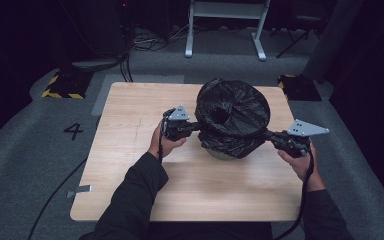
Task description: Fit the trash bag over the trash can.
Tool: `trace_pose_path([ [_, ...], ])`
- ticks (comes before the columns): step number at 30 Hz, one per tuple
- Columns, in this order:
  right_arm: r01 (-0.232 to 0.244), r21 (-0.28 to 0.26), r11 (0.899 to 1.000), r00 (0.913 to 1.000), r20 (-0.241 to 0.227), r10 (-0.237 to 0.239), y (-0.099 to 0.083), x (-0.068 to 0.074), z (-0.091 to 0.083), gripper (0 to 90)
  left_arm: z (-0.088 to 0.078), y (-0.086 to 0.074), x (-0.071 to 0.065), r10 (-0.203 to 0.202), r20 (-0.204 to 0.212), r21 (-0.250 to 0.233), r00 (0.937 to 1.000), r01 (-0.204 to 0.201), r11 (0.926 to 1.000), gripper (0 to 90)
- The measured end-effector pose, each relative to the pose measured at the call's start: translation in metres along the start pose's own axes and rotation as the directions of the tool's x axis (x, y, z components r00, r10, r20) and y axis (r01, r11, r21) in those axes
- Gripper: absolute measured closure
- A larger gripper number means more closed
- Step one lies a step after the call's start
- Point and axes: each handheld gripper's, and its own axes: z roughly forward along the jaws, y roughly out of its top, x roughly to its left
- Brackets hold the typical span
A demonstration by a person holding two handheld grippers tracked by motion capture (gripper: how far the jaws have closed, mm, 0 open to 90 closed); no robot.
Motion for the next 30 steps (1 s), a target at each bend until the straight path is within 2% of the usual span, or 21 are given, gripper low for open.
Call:
trace_pose_path([
  [4, -0.043, 0.012, 0.999, 0.9982, 0.042, 0.042, -0.009, -0.012, 0.004, 90.0, 0.005, -0.002, 0.0, 0.003, 0.0, 0.032, 1.0, -0.003, 0.9995, 89.0],
  [8, -0.113, 0.012, 0.993, 0.9914, 0.068, 0.112, -0.017, -0.024, 0.007, 90.0, 0.014, -0.007, -0.002, 0.011, -0.005, 0.084, 0.9999, -0.01, 0.9964, 89.0],
  [11, -0.084, 0.031, 0.996, 0.9896, 0.119, 0.08, -0.018, -0.027, 0.01, 90.0, 0.019, -0.01, -0.003, 0.008, -0.006, 0.099, 1.0, -0.008, 0.995, 88.9],
  [13, -0.111, 0.028, 0.993, 0.9872, 0.119, 0.107, -0.02, -0.03, 0.012, 89.6, 0.019, -0.012, -0.004, -0.002, -0.023, 0.097, 0.9997, 0.004, 0.9953, 86.9],
  [14, -0.12, 0.032, 0.992, 0.9849, 0.129, 0.115, -0.021, -0.031, 0.013, 88.5, 0.02, -0.012, -0.004, -0.012, -0.05, 0.096, 0.9987, 0.016, 0.9953, 79.1],
  [15, -0.121, 0.033, 0.992, 0.9833, 0.14, 0.116, -0.022, -0.031, 0.014, 83.9, 0.019, -0.012, -0.005, -0.028, -0.065, 0.096, 0.9975, 0.034, 0.9948, 65.4],
  [16, -0.123, 0.028, 0.992, 0.9813, 0.153, 0.118, -0.021, -0.031, 0.013, 72.3, 0.016, -0.013, -0.004, -0.036, -0.055, 0.091, 0.9978, 0.041, 0.995, 56.3],
  [17, -0.128, 0.015, 0.992, 0.9797, 0.157, 0.124, -0.021, -0.032, 0.011, 66.3, 0.013, -0.013, -0.005, -0.051, -0.038, 0.076, 0.998, 0.054, 0.9957, 49.9],
  [19, -0.131, -0.023, 0.991, 0.9857, 0.104, 0.133, -0.02, -0.031, 0.003, 55.6, 0.003, -0.014, -0.007, -0.072, -0.05, 0.044, 0.9961, 0.074, 0.9963, 31.0],
  [20, -0.12, -0.04, 0.992, 0.9871, 0.101, 0.124, -0.019, -0.03, -0.001, 48.2, -0.003, -0.015, -0.007, -0.087, -0.056, 0.035, 0.9947, 0.089, 0.9954, 23.9],
  [21, -0.112, -0.053, 0.992, 0.9874, 0.106, 0.117, -0.017, -0.029, -0.006, 41.7, -0.01, -0.015, -0.008, -0.082, -0.06, 0.026, 0.9948, 0.083, 0.9962, 20.9],
  [24, -0.103, -0.097, 0.99, 0.9903, 0.083, 0.111, -0.009, -0.027, -0.023, 31.8, -0.029, -0.016, -0.012, -0.061, -0.047, -0.012, 0.997, 0.061, 0.9981, 16.7],
  [27, -0.079, -0.157, 0.984, 0.9944, 0.058, 0.089, 0.004, -0.022, -0.041, 31.8, -0.042, -0.018, -0.017, -0.049, -0.055, 0.016, 0.9973, 0.049, 0.9986, 16.4],
  [29, -0.067, -0.188, 0.98, 0.9967, 0.033, 0.074, 0.015, -0.019, -0.048, 34.4, -0.049, -0.024, -0.021, -0.025, -0.056, 0.036, 0.9981, 0.027, 0.999, 16.7],
  [30, -0.065, -0.197, 0.978, 0.9966, 0.037, 0.074, 0.022, -0.017, -0.05, 34.7, -0.051, -0.027, -0.022, -0.012, -0.064, 0.048, 0.9978, 0.015, 0.9988, 16.6],
])
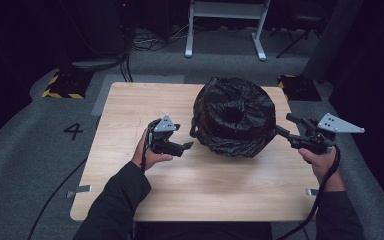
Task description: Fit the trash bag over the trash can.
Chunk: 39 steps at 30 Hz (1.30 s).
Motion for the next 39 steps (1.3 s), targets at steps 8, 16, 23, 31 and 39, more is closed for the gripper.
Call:
trace_pose_path([
  [8, -0.004, -0.054, 0.999, 0.9994, -0.036, 0.003, 0.041, 0.007, 0.027, 35.3, -0.012, -0.036, -0.013, -0.016, -0.035, 0.038, 0.9993, 0.017, 0.9991, 19.6],
  [16, 0.017, -0.023, 1.0, 0.9993, -0.033, -0.018, 0.068, 0.008, 0.07, 33.6, -0.021, -0.065, -0.027, -0.002, -0.051, 0.083, 0.9987, 0.007, 0.9965, 19.6],
  [23, 0.039, 0.085, 0.996, 0.998, -0.053, -0.034, 0.07, 0.01, 0.102, 37.8, -0.024, -0.089, -0.026, -0.021, -0.064, 0.14, 0.9977, 0.03, 0.9896, 19.5],
  [31, 0.045, 0.137, 0.99, 0.9972, -0.065, -0.037, 0.066, 0.014, 0.121, 38.6, -0.029, -0.1, -0.025, -0.019, -0.077, 0.164, 0.9969, 0.031, 0.986, 19.6],
  [39, 0.062, 0.183, 0.981, 0.9973, -0.05, -0.054, 0.066, 0.015, 0.127, 38.7, -0.032, -0.106, -0.02, -0.035, -0.081, 0.18, 0.9962, 0.049, 0.9824, 19.6],
])
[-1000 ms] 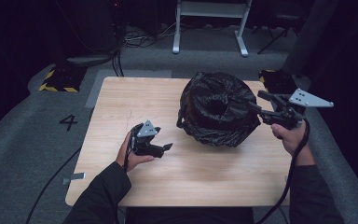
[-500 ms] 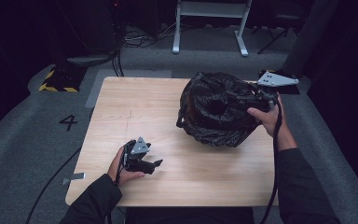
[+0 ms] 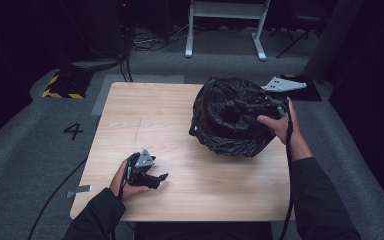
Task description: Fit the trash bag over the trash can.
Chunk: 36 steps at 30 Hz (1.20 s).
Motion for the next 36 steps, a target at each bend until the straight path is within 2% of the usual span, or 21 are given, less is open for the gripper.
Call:
trace_pose_path([
  [4, 0.009, 0.054, 0.998, 0.9999, -0.007, -0.008, 0.0, -0.002, 0.005, 40.2, 0.003, -0.001, 0.0, 0.001, 0.009, 0.019, 1.0, -0.001, 0.9998, 19.6],
  [7, 0.019, 0.082, 0.996, 0.9989, -0.045, -0.015, -0.001, -0.004, 0.008, 43.3, 0.006, -0.001, -0.001, 0.015, 0.002, 0.049, 0.9999, -0.015, 0.9987, 19.6],
  [9, 0.022, 0.115, 0.993, 0.9995, -0.027, -0.019, 0.0, -0.005, 0.01, 45.0, 0.008, 0.0, -0.003, 0.023, 0.001, 0.066, 0.9997, -0.023, 0.9975, 19.2],
  [11, 0.033, 0.142, 0.989, 0.999, -0.034, -0.029, 0.0, -0.006, 0.011, 45.2, 0.009, 0.0, -0.004, 0.029, 0.007, 0.067, 0.9996, -0.029, 0.9973, 19.3],
  [15, 0.056, 0.226, 0.973, 0.9982, -0.035, -0.05, 0.001, -0.008, 0.016, 45.1, 0.009, 0.0, -0.003, 0.018, 0.016, 0.067, 0.9997, -0.019, 0.9976, 19.3],
  [19, 0.051, 0.272, 0.961, 0.9983, -0.043, -0.041, 0.004, -0.01, 0.02, 44.6, 0.009, 0.0, -0.003, 0.02, 0.017, 0.069, 0.9997, -0.021, 0.9974, 19.2],
  [20, 0.066, 0.295, 0.953, 0.9975, -0.043, -0.056, 0.005, -0.009, 0.021, 44.0, 0.009, 0.0, -0.003, 0.021, 0.016, 0.069, 0.9996, -0.022, 0.9974, 19.3],
  [22, 0.085, 0.319, 0.944, 0.9962, -0.045, -0.074, 0.006, -0.009, 0.023, 43.1, 0.009, 0.0, -0.003, 0.02, 0.018, 0.069, 0.9996, -0.021, 0.9974, 19.2],
  [25, 0.087, 0.364, 0.927, 0.9962, -0.038, -0.078, 0.006, -0.008, 0.028, 40.5, 0.009, 0.0, -0.003, 0.019, 0.02, 0.07, 0.9996, -0.02, 0.9974, 19.2],
  [28, 0.102, 0.397, 0.912, 0.9946, -0.024, -0.101, 0.006, -0.008, 0.032, 38.7, 0.009, 0.0, -0.003, 0.015, 0.021, 0.069, 0.9997, -0.016, 0.9975, 19.1],
  [31, 0.107, 0.417, 0.903, 0.9934, -0.009, -0.114, 0.007, -0.008, 0.034, 36.0, 0.009, 0.0, -0.002, 0.014, 0.021, 0.074, 0.9997, -0.015, 0.9972, 18.8],
  [33, 0.103, 0.435, 0.895, 0.9921, 0.02, -0.124, 0.007, -0.009, 0.035, 34.6, 0.009, 0.0, -0.002, 0.01, 0.023, 0.076, 0.9997, -0.011, 0.997, 18.6],
  [35, 0.099, 0.44, 0.893, 0.991, 0.039, -0.129, 0.006, -0.01, 0.035, 33.4, 0.009, 0.0, -0.002, 0.009, 0.023, 0.076, 0.9997, -0.011, 0.9971, 18.4],
  [36, 0.1, 0.434, 0.895, 0.9898, 0.048, -0.134, 0.006, -0.01, 0.035, 32.3, 0.009, 0.0, -0.002, 0.012, 0.02, 0.075, 0.9997, -0.013, 0.9971, 18.4],
])
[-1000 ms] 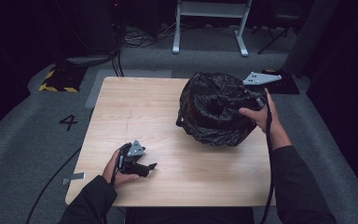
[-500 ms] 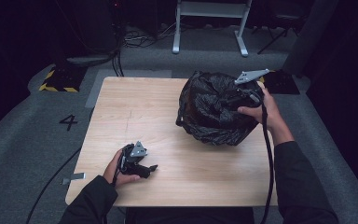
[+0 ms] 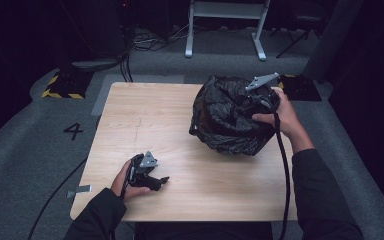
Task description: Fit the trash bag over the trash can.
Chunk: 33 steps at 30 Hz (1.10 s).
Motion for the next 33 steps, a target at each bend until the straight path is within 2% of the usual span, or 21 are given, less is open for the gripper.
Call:
trace_pose_path([
  [2, -0.003, -0.029, 1.0, 0.9999, 0.013, 0.004, 0.0, 0.0, -0.004, 33.3, 0.0, 0.0, 0.0, -0.003, 0.001, 0.001, 1.0, 0.003, 1.0, 18.3],
  [4, -0.01, -0.06, 0.998, 0.9988, 0.048, 0.013, 0.0, 0.0, -0.008, 33.2, 0.0, 0.0, 0.0, -0.006, 0.001, -0.001, 1.0, 0.006, 1.0, 18.2],
  [7, -0.02, -0.124, 0.992, 0.999, 0.037, 0.025, 0.001, 0.001, -0.016, 36.9, 0.0, 0.0, 0.001, -0.005, -0.001, 0.0, 1.0, 0.005, 1.0, 18.0],
  [10, -0.043, -0.19, 0.981, 0.9991, -0.015, 0.041, 0.002, 0.003, -0.023, 42.3, 0.0, 0.0, 0.0, -0.006, -0.001, 0.0, 1.0, 0.006, 1.0, 17.6],
  [11, -0.047, -0.208, 0.977, 0.9981, -0.049, 0.038, 0.001, 0.003, -0.024, 45.9, 0.0, 0.0, 0.001, -0.006, -0.001, 0.001, 1.0, 0.006, 1.0, 17.6],
  [12, -0.046, -0.219, 0.975, 0.9956, -0.09, 0.027, 0.001, 0.004, -0.025, 47.0, 0.0, 0.0, 0.001, -0.005, -0.001, 0.003, 1.0, 0.005, 1.0, 17.6],
  [14, -0.034, -0.219, 0.975, 0.993, -0.118, 0.008, 0.0, 0.005, -0.025, 48.0, 0.0, 0.0, 0.001, -0.008, 0.001, 0.002, 1.0, 0.008, 1.0, 17.6],
  [17, -0.02, -0.168, 0.986, 0.9896, -0.144, -0.005, 0.0, 0.006, -0.019, 50.3, 0.0, 0.0, 0.001, -0.007, 0.003, 0.004, 1.0, 0.007, 1.0, 17.6],
  [19, 0.006, -0.114, 0.993, 0.9888, -0.147, -0.022, 0.001, 0.006, -0.014, 49.5, 0.0, 0.0, 0.001, -0.007, 0.004, 0.004, 1.0, 0.007, 1.0, 17.8],
  [22, 0.013, -0.032, 0.999, 0.9864, -0.163, -0.018, 0.001, 0.005, -0.007, 48.5, 0.0, 0.0, 0.001, -0.008, 0.005, 0.003, 1.0, 0.008, 1.0, 17.9],
  [27, 0.012, 0.049, 0.999, 0.9856, -0.169, -0.004, 0.0, -0.001, 0.001, 41.0, 0.0, 0.0, 0.001, -0.007, 0.006, 0.004, 1.0, 0.007, 1.0, 17.9],
  [30, -0.007, 0.095, 0.995, 0.9891, -0.146, 0.02, -0.002, -0.005, 0.006, 35.2, 0.0, 0.0, 0.001, -0.008, 0.006, 0.003, 0.9999, 0.008, 1.0, 17.9],
  [31, -0.004, 0.106, 0.994, 0.9882, -0.152, 0.02, -0.002, -0.005, 0.008, 35.0, 0.001, 0.0, 0.001, -0.009, 0.006, 0.003, 0.9999, 0.009, 1.0, 17.8],
  [33, -0.002, 0.127, 0.992, 0.9919, -0.126, 0.019, -0.001, -0.007, 0.01, 31.5, 0.0, 0.0, 0.001, -0.007, 0.006, 0.004, 1.0, 0.007, 1.0, 17.9],
])
